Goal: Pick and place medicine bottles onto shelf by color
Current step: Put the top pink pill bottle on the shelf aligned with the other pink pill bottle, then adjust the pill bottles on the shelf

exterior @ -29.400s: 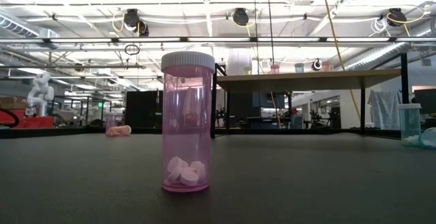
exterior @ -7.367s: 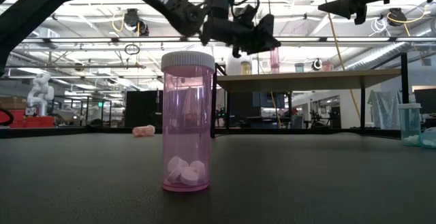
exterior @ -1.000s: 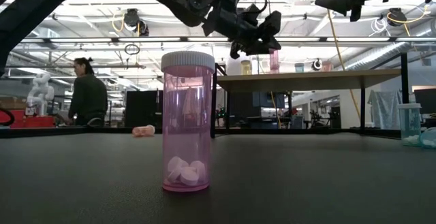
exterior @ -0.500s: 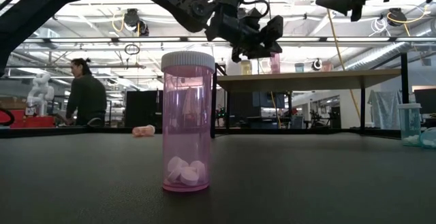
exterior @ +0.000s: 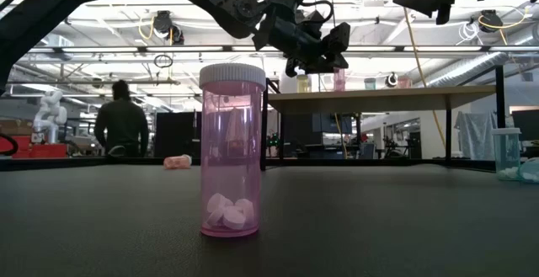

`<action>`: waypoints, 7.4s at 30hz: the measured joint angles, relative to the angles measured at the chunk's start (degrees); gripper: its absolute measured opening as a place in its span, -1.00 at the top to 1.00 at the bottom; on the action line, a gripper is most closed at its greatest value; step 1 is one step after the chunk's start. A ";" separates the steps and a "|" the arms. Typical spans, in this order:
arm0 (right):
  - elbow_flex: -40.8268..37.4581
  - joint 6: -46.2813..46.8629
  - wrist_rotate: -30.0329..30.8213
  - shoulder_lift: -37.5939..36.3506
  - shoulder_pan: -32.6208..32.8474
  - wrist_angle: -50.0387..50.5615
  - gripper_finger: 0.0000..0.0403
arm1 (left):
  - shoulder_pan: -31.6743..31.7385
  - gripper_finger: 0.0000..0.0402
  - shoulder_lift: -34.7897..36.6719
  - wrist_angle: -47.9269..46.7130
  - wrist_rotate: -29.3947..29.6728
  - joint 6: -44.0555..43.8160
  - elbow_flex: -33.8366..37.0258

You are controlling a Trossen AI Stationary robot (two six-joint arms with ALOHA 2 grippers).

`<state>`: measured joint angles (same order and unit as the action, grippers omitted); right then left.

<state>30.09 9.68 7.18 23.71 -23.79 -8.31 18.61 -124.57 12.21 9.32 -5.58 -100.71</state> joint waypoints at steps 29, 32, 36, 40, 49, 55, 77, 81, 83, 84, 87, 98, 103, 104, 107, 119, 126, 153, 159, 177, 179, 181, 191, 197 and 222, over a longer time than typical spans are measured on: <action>0.00 0.99 -1.49 0.01 0.00 -0.01 -0.24 | 0.78 0.36 -0.15 5.09 -3.68 2.59 0.17; 0.00 0.99 -1.49 0.01 0.00 -0.01 -0.24 | 0.15 0.36 -0.15 5.18 -3.91 3.72 0.17; 0.00 0.99 -1.49 0.01 0.00 -0.01 -0.24 | -0.58 0.36 -0.15 4.44 -4.00 4.21 0.17; 0.00 0.89 -1.46 0.01 0.00 -0.01 -0.24 | -0.83 0.36 -0.15 0.90 -3.99 5.68 0.17; 0.00 1.06 -1.42 0.01 0.00 -0.01 -0.24 | -0.18 0.36 -0.13 -0.25 -3.44 5.96 0.17; 0.00 1.20 -1.36 0.01 0.00 0.01 -0.24 | 0.72 0.36 -0.09 -0.40 -3.19 4.88 0.17; 0.00 1.65 -1.33 0.01 0.00 0.00 -0.24 | 0.61 0.36 0.00 -0.59 -3.10 3.80 0.13; 0.00 1.67 -1.38 0.01 0.00 -0.01 -0.24 | 0.61 0.32 0.02 -1.42 -3.10 3.78 0.09; 0.00 1.65 -1.40 0.01 0.00 -0.01 -0.24 | 0.59 0.25 0.04 -1.58 -3.08 3.73 0.09; 0.00 1.66 -1.40 0.01 0.00 -0.01 -0.24 | 0.59 0.21 0.04 -1.58 -3.08 3.53 0.09; 0.00 1.66 -1.42 0.01 0.01 -0.01 -0.24 | 0.60 0.07 0.04 -1.58 -2.74 2.93 0.07; 0.00 1.65 -1.46 0.01 0.00 0.17 -0.24 | 0.19 -0.11 0.93 -1.85 -2.84 2.50 0.11; 0.02 1.65 -1.49 0.53 0.00 6.58 -0.24 | -1.37 -0.11 5.10 -2.34 -3.44 2.64 0.19; 0.02 1.65 -1.61 0.83 0.07 8.55 -0.24 | -1.72 -0.11 6.29 -2.02 -3.52 2.10 0.16; 0.02 1.67 -2.99 2.35 0.28 12.51 -0.23 | -2.63 -0.11 10.22 -3.73 -3.35 2.62 0.15; 0.02 0.10 -4.28 20.54 0.13 10.15 0.30 | 1.89 -0.11 20.59 -22.12 4.79 5.05 0.13; 0.02 4.40 -4.02 25.50 -0.13 5.01 0.67 | 4.35 -0.11 21.34 -34.23 6.22 0.64 0.12; 7.58 11.58 -2.73 34.69 -2.28 7.21 0.99 | 14.57 -0.11 16.00 -35.35 -16.00 15.77 0.01; 7.63 12.78 -2.93 33.67 -3.19 6.89 0.99 | 15.22 -0.11 11.57 -34.84 -19.17 17.99 0.22; 7.55 10.31 -2.79 35.36 -4.93 11.55 0.99 | 15.41 -0.11 11.39 -35.09 -21.40 23.05 0.15; 7.56 9.66 -2.86 36.18 -5.89 11.23 0.99 | 15.39 -0.11 11.39 -35.09 -21.44 22.89 0.15; 7.56 8.66 -2.86 37.05 -6.83 10.34 0.99 | 15.39 -0.11 11.39 -35.11 -21.46 22.84 0.15; 7.56 4.12 -7.18 40.82 -11.57 5.22 0.99 | 15.01 -0.11 11.39 -35.25 -21.49 21.62 0.13; 7.56 3.90 -7.64 42.96 -13.24 1.80 0.99 | 13.95 -0.11 11.39 -35.96 -23.38 22.44 0.13; 7.56 4.65 -7.54 37.32 -14.97 0.79 0.99 | 13.77 -0.11 9.77 -31.75 -21.71 21.68 0.09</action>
<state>37.65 14.33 -0.36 61.03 -38.76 -7.52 32.38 -114.80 -19.54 -12.38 16.10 -100.62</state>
